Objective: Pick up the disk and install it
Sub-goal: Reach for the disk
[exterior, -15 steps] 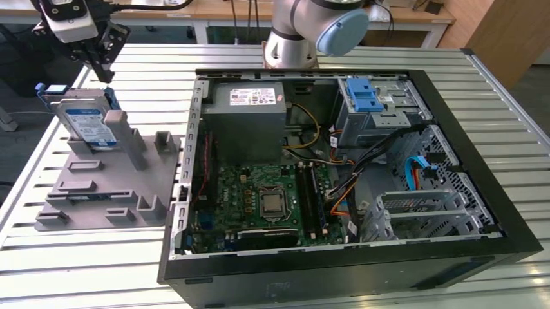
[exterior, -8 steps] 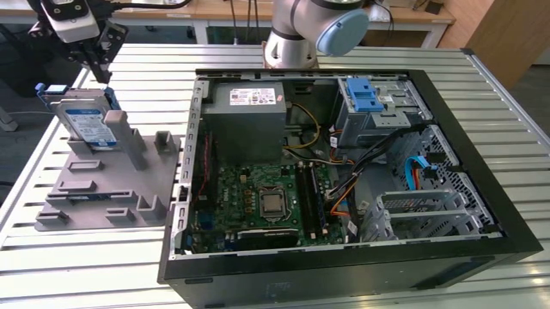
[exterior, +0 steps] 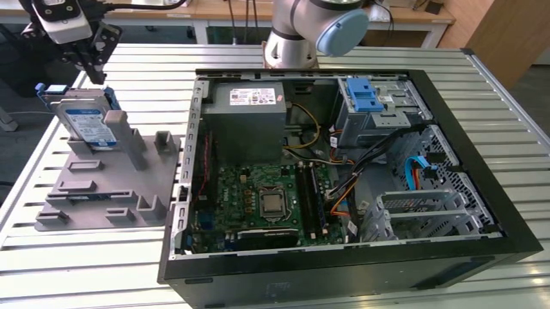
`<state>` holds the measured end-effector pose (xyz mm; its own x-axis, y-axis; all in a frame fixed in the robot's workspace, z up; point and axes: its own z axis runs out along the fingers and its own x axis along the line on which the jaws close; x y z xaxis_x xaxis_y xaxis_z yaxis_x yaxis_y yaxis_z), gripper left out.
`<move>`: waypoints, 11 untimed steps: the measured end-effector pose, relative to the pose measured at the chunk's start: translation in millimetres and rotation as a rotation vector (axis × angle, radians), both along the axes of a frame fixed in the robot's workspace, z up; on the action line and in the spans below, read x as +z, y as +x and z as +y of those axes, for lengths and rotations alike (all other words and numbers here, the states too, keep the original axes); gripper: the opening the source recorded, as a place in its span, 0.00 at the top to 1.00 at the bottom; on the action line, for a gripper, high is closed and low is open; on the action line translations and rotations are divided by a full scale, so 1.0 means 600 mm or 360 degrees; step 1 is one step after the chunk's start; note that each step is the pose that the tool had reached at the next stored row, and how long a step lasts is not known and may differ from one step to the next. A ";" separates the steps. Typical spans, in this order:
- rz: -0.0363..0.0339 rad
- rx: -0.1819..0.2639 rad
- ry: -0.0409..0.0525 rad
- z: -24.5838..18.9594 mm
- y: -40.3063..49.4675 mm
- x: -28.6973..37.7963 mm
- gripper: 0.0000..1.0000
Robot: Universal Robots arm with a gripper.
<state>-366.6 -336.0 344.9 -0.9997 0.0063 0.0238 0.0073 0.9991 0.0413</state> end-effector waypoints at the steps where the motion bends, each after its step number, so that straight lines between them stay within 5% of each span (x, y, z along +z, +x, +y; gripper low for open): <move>1: 0.0000 0.0000 0.0000 -0.0001 -0.002 0.000 0.89; 11: 0.0000 0.0000 0.0000 -0.0050 -0.008 0.000 0.89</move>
